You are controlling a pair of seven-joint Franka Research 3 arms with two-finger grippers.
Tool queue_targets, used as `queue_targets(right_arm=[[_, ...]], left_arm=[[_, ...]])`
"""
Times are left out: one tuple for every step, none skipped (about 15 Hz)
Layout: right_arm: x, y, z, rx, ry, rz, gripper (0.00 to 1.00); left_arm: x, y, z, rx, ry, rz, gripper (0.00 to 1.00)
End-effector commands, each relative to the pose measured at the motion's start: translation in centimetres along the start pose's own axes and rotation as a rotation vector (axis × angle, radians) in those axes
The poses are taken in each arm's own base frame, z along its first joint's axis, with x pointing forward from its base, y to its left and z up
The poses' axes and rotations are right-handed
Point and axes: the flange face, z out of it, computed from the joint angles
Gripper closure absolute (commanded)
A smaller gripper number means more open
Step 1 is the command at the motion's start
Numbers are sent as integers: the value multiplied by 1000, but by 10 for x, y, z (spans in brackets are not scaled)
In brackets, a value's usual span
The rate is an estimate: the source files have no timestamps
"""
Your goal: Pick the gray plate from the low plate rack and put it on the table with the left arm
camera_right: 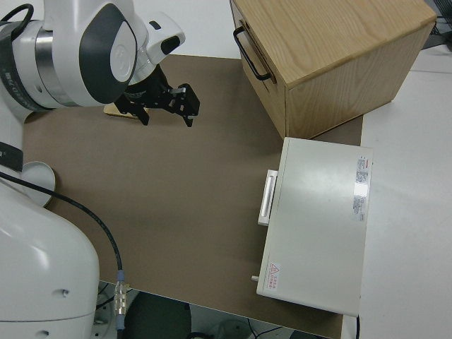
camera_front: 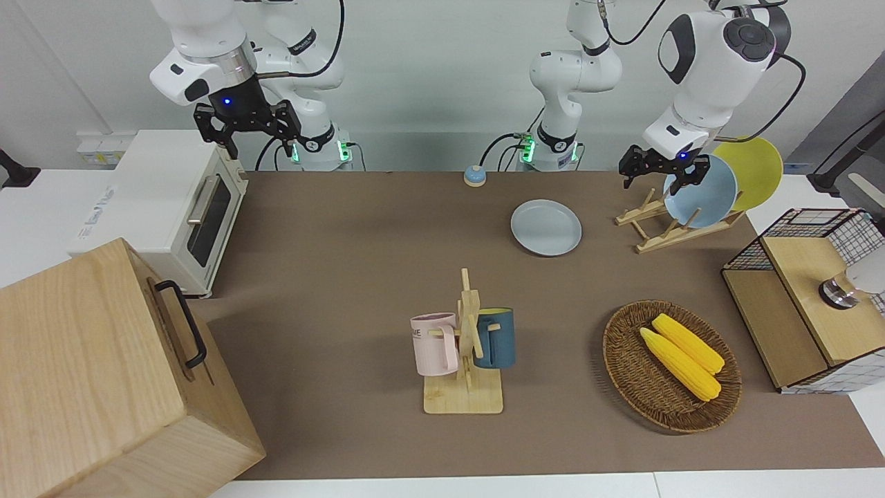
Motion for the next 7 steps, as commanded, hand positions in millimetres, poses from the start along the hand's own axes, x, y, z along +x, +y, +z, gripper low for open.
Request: queue_targets(right_arm=[[-3,0,-3,7,-6,1,13],[-3,-1,-3,6,-6,-2,13],[-3,-1,-3,6,-6,-1,11],[-3,0,-3,7,-6,1,11],[-3,0,-3,7,-6,1,13],[-3,-1,-3,6,-6,0,13],[-3,-1,-3,6,-6,-1,13]], left_arm=[[-5,3,-8,23,-13,-35,2],[-5,5,-9,19,-11,-47,2],[-5,6,-8,18,-12,-60,2],[-3,10,-9,19,-8,-57,2],[-3,13,-9,19,-9,-50,2],[-3,12,-9,18,-9,-50,2],[-3,12,-9,18,-9,-51,2]])
